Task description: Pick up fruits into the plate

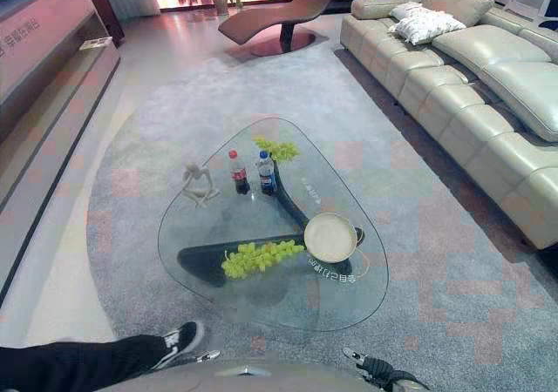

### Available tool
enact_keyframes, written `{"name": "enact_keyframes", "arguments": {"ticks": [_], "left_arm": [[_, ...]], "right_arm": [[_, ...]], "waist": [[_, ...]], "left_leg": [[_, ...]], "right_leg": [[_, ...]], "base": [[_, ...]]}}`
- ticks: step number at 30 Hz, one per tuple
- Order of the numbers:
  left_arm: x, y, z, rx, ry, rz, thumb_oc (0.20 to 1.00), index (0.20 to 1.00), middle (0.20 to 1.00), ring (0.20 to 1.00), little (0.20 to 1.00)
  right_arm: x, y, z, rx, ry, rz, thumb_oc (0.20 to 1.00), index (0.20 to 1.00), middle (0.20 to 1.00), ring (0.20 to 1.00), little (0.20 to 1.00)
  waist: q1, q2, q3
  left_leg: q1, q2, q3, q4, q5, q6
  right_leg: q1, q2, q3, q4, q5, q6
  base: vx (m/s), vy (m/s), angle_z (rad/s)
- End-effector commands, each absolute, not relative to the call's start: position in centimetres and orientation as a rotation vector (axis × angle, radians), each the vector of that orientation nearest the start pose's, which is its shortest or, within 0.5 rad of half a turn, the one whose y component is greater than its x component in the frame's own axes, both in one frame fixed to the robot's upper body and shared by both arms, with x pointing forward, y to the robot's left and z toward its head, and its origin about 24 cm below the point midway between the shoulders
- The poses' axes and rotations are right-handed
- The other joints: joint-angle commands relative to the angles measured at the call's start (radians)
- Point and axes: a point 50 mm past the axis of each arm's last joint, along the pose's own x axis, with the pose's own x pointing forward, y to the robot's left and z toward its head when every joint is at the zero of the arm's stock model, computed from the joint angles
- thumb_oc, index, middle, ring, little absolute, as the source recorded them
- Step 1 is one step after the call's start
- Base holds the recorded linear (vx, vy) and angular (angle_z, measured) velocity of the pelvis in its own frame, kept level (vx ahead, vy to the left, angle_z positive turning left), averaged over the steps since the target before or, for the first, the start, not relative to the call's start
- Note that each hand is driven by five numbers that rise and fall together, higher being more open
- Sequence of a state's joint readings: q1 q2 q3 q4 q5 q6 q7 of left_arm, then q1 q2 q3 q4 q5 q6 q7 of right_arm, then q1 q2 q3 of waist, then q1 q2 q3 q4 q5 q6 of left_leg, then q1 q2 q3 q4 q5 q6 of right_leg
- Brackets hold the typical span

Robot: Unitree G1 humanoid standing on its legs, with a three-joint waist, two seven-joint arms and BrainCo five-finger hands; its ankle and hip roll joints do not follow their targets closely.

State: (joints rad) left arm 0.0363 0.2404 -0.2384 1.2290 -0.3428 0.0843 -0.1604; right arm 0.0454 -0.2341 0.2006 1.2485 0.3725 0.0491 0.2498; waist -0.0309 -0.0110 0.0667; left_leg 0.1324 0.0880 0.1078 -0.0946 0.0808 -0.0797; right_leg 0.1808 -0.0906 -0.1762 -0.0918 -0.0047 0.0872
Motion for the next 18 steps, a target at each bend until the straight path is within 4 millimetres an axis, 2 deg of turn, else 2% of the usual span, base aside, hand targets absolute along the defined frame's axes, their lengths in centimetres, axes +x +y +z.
{"name": "enact_keyframes", "arguments": {"ticks": [1, 7, 11, 13, 18], "left_arm": [[8.3, 20.6, -16.9, -0.02, 1.329, -0.029, 1.0, 1.0, 1.0, 1.0, 1.0], [7.6, 21.1, -17.0, -0.026, 1.405, 0.041, 1.0, 1.0, 1.0, 1.0, 1.0], [7.6, 22.3, -16.9, 0.12, 1.403, 0.061, 1.0, 1.0, 1.0, 1.0, 1.0], [7.7, 22.3, -16.8, 0.128, 1.396, 0.059, 1.0, 1.0, 1.0, 1.0, 1.0], [10.4, 22.4, -16.2, 0.166, 1.246, 0.051, 1.0, 1.0, 1.0, 1.0, 1.0]], "right_arm": [[8.8, -19.4, -16.8, 0.202, 1.259, 0.051, 1.0, 1.0, 1.0, 1.0, 1.0], [8.8, -19.5, -16.8, 0.195, 1.263, 0.058, 1.0, 1.0, 1.0, 1.0, 1.0], [9.1, -19.7, -16.7, 0.209, 1.235, 0.029, 1.0, 1.0, 1.0, 1.0, 1.0], [9.2, -19.8, -16.7, 0.214, 1.228, 0.025, 1.0, 1.0, 1.0, 1.0, 1.0], [11.0, -20.1, -16.1, 0.233, 1.15, 0.023, 1.0, 1.0, 1.0, 1.0, 1.0]], "waist": [[0.009, 0.001, 0.061], [0.008, -0.003, 0.062], [0.005, -0.003, 0.066], [0.004, -0.003, 0.068], [0.004, -0.004, 0.091]], "left_leg": [[0.053, -0.049, 0.037, 0.007, -0.12, 0.057], [0.054, -0.049, 0.039, 0.007, -0.122, 0.057], [0.055, -0.048, 0.044, 0.007, -0.119, 0.058], [0.055, -0.048, 0.045, 0.007, -0.119, 0.059], [0.037, -0.045, 0.051, 0.007, -0.113, 0.059]], "right_leg": [[-0.017, 0.003, -0.009, 0.043, 0.015, 0.007], [-0.016, 0.002, -0.006, 0.041, 0.016, 0.009], [-0.019, 0.004, 0.0, 0.046, 0.015, 0.007], [-0.019, 0.005, 0.002, 0.047, 0.015, 0.007], [-0.042, 0.005, 0.013, 0.053, 0.017, 0.01]], "base": [[0.44, -0.129, -0.14], [0.0, 0.0, 0.0], [0.05, 0.007, 0.0], [0.02, 0.005, 0.0], [0.02, 0.005, -0.03]]}}
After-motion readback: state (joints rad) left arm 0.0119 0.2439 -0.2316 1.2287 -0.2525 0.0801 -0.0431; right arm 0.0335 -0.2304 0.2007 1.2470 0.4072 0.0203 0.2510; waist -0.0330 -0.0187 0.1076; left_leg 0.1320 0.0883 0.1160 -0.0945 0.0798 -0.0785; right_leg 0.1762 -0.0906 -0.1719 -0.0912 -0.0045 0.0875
